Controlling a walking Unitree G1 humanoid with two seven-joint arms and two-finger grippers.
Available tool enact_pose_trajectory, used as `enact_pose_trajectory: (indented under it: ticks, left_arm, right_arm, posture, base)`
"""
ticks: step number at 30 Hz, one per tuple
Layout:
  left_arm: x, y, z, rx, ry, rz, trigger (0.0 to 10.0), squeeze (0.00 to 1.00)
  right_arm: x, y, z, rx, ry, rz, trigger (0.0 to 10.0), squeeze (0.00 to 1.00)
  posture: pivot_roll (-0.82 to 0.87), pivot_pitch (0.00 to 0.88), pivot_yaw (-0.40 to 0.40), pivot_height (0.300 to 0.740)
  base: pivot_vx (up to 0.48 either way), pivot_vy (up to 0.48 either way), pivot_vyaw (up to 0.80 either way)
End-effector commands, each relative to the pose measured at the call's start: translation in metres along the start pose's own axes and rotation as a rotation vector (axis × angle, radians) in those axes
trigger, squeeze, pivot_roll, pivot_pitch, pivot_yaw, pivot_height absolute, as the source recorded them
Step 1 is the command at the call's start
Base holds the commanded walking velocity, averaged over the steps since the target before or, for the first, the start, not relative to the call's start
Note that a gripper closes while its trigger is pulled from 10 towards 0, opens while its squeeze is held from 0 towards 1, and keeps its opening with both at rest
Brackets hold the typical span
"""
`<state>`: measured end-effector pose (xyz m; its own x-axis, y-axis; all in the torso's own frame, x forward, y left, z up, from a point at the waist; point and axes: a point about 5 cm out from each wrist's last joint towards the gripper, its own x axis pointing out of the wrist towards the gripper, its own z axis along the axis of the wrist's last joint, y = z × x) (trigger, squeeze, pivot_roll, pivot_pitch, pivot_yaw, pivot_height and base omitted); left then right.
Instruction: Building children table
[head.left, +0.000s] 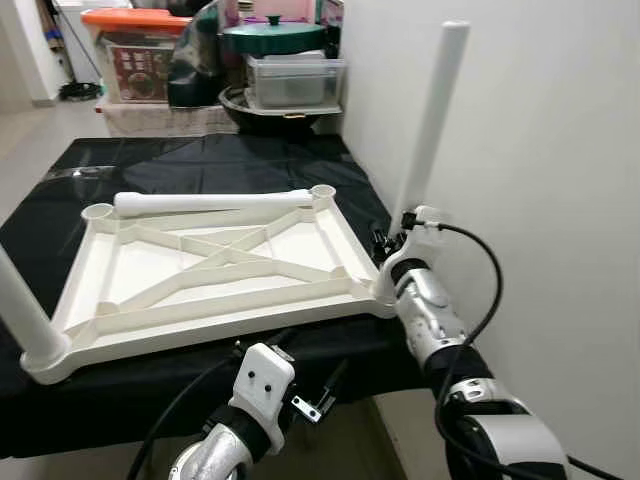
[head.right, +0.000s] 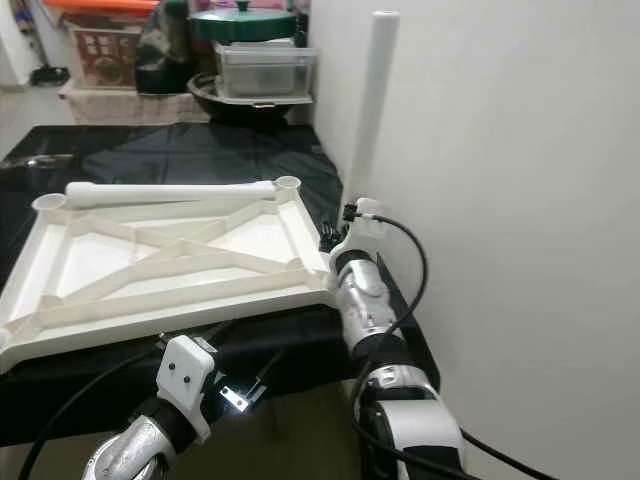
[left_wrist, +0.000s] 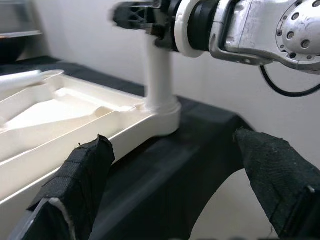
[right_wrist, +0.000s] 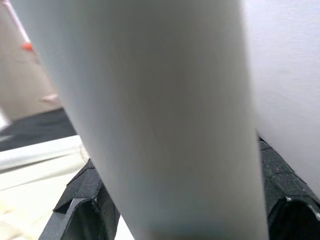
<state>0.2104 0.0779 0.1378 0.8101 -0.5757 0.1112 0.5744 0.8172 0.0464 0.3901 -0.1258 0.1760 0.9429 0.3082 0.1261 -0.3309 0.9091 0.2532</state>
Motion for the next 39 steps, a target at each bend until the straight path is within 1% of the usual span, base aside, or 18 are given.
enact_pose_trajectory:
  ticks: [1,2,3,4,7,8,10,13,17,20,21,22,23,30,31,35,37,39]
  left_arm:
    - [0.0,-0.002,-0.002,-0.003,0.004,-0.006,10.0,0.0]
    - [0.001,-0.002,-0.002,-0.003,0.003,-0.006,10.0,0.0]
    - [0.001,-0.002,-0.002,-0.003,0.003,-0.006,10.0,0.0]
    - [0.001,-0.002,-0.002,-0.002,0.003,-0.008,10.0,0.0]
    - [0.001,-0.002,-0.002,-0.002,0.003,-0.011,10.0,0.0]
    - [0.001,-0.002,-0.002,-0.002,0.003,-0.011,10.0,0.0]
    - [0.001,-0.002,-0.002,-0.002,0.001,-0.014,10.0,0.0]
    - [0.001,-0.003,-0.001,-0.005,-0.002,-0.024,10.0,0.0]
    - [0.0,-0.004,-0.001,-0.009,-0.001,-0.032,10.0,0.0]
    - [-0.001,-0.004,-0.001,-0.011,0.0,-0.034,10.0,0.0]
    - [-0.001,-0.004,-0.001,-0.011,0.0,-0.034,10.0,0.0]
    - [-0.001,-0.004,-0.001,-0.011,0.0,-0.034,10.0,0.0]
    - [-0.001,-0.004,-0.001,-0.011,0.001,-0.035,10.0,0.0]
    - [-0.001,-0.004,-0.001,-0.012,0.001,-0.038,10.0,0.0]
    - [-0.001,-0.004,-0.001,-0.014,0.002,-0.039,10.0,0.0]
    - [-0.001,-0.004,-0.001,-0.015,0.003,-0.039,10.0,0.0]
    - [-0.001,-0.005,-0.002,-0.017,0.004,-0.042,10.0,0.0]
    - [-0.001,-0.005,-0.002,-0.017,0.004,-0.042,10.0,0.0]
  right_arm:
    - [-0.002,0.021,-0.007,0.017,0.072,0.265,10.0,0.0]
    - [-0.005,0.021,-0.007,0.024,0.086,0.335,10.0,0.0]
    - [-0.005,0.021,-0.007,0.024,0.086,0.335,10.0,0.0]
    - [-0.013,0.019,-0.006,0.031,0.137,0.479,10.0,0.0]
    - [-0.019,0.019,-0.007,0.012,0.182,0.607,10.0,0.0]
    - [-0.019,0.019,-0.007,0.012,0.182,0.607,10.0,0.0]
    - [-0.028,0.024,-0.005,0.007,0.221,0.783,10.0,0.0]
    - [-0.036,0.038,0.003,0.069,0.233,1.013,10.0,0.0]
    - [-0.036,0.053,0.009,0.09,0.241,1.17,10.0,0.0]
    - [-0.035,0.061,0.009,0.088,0.249,1.229,10.0,0.0]
    - [-0.035,0.061,0.009,0.088,0.249,1.229,10.0,0.0]
    - [-0.032,0.064,0.007,0.066,0.259,1.222,2.7,0.0]
    - [-0.029,0.066,0.004,0.045,0.262,1.202,0.0,0.0]
    - [-0.026,0.071,0.0,0.02,0.272,1.174,0.0,0.0]
    - [-0.018,0.071,-0.006,-0.032,0.253,1.027,0.0,0.0]
    - [-0.013,0.07,-0.008,-0.058,0.237,0.933,0.0,0.0]
    - [0.003,0.053,-0.007,-0.056,0.198,0.589,0.0,0.0]
    - [0.003,0.053,-0.007,-0.056,0.198,0.589,0.0,0.0]
  posture:
    - [0.12,0.014,-0.068,0.74]
    - [0.12,0.014,-0.068,0.74]
    - [0.12,0.014,-0.068,0.74]
    - [0.12,0.015,-0.068,0.74]
    - [0.13,0.016,-0.069,0.74]
    - [0.13,0.016,-0.069,0.74]
    - [0.13,0.018,-0.069,0.74]
    - [0.13,0.019,-0.07,0.74]
    - [0.13,0.021,-0.07,0.74]
    - [0.14,0.023,-0.07,0.74]
    - [0.14,0.023,-0.07,0.74]
    - [0.14,0.024,-0.069,0.74]
    - [0.14,0.024,-0.069,0.74]
    - [0.14,0.026,-0.072,0.74]
    - [0.14,0.026,-0.073,0.74]
    - [0.14,0.026,-0.073,0.74]
    - [0.13,0.028,-0.071,0.74]
    - [0.13,0.028,-0.071,0.74]
  base:
    - [0.0,0.0,0.0]
    - [0.0,0.0,0.0]
    - [0.0,0.0,0.0]
    - [0.0,0.0,0.0]
    - [0.0,0.0,0.0]
    - [0.0,0.0,0.0]
    - [0.0,0.0,0.0]
    - [0.0,0.0,0.0]
    - [0.0,0.0,0.0]
    - [0.0,0.0,0.0]
    - [0.0,0.0,0.0]
    - [0.0,0.0,0.0]
    - [0.0,0.0,0.0]
    - [0.0,0.0,0.0]
    - [0.0,0.0,0.0]
    - [0.0,0.0,0.0]
    - [0.0,0.0,0.0]
    - [0.0,0.0,0.0]
